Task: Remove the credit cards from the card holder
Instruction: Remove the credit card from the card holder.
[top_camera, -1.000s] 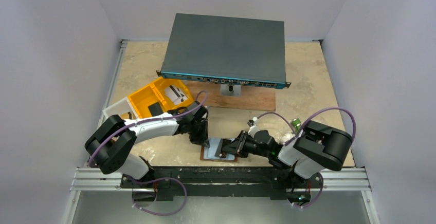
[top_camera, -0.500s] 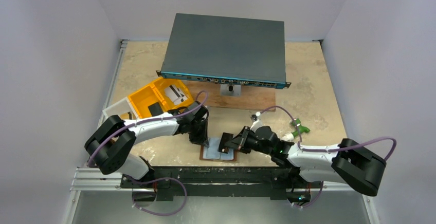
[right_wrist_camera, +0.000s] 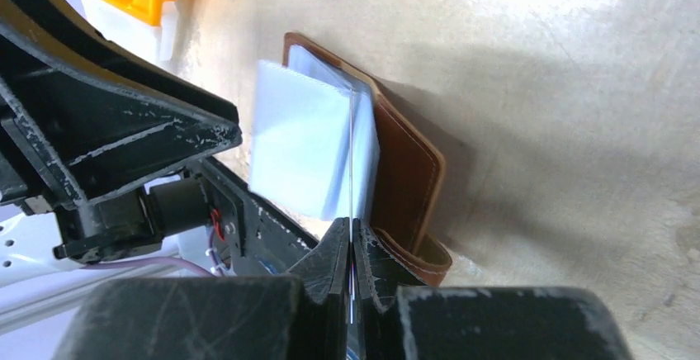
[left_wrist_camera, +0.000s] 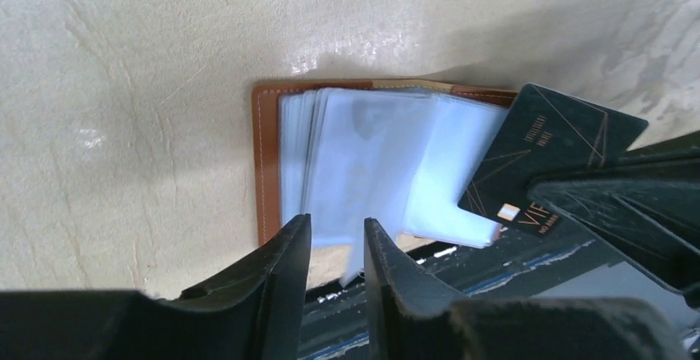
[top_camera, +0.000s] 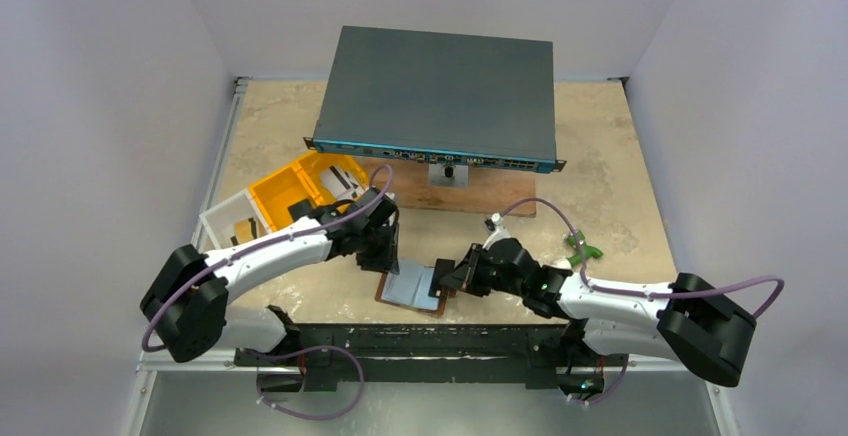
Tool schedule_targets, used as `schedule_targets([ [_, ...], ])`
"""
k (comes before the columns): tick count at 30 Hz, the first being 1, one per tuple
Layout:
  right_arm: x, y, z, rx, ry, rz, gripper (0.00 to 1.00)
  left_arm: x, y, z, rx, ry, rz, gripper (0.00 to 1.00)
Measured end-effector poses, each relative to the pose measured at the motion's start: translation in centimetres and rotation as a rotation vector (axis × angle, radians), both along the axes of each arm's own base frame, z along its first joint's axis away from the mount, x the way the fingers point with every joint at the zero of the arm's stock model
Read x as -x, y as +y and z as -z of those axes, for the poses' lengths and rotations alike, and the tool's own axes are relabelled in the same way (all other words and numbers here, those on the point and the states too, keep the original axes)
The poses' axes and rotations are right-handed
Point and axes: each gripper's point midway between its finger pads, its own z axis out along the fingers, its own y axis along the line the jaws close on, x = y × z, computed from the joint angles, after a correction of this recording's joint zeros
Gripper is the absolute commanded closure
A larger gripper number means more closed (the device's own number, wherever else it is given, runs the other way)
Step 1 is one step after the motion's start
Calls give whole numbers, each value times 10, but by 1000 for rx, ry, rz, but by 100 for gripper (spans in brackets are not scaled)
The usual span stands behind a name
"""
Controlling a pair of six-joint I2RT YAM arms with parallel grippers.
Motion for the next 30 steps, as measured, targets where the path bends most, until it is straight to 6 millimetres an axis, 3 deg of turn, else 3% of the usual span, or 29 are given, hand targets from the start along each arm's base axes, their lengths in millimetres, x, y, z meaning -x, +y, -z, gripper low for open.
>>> schedule_targets([
  [6,-9,12,-25,-29,-52,-17,100,-4,5,-30,91,-49,-3,55],
  [14,-14,37,-74,-161,-134,-77,100,-3,5,-73,358,-95,-1,54],
  [23,-4,57,-105,-304,-172,-180,100,11,-7,-97,588,-75,51,53],
  [30,-2,67,-117,-354,-185,-224,100,20,-16,-98,693,-27,72,57],
])
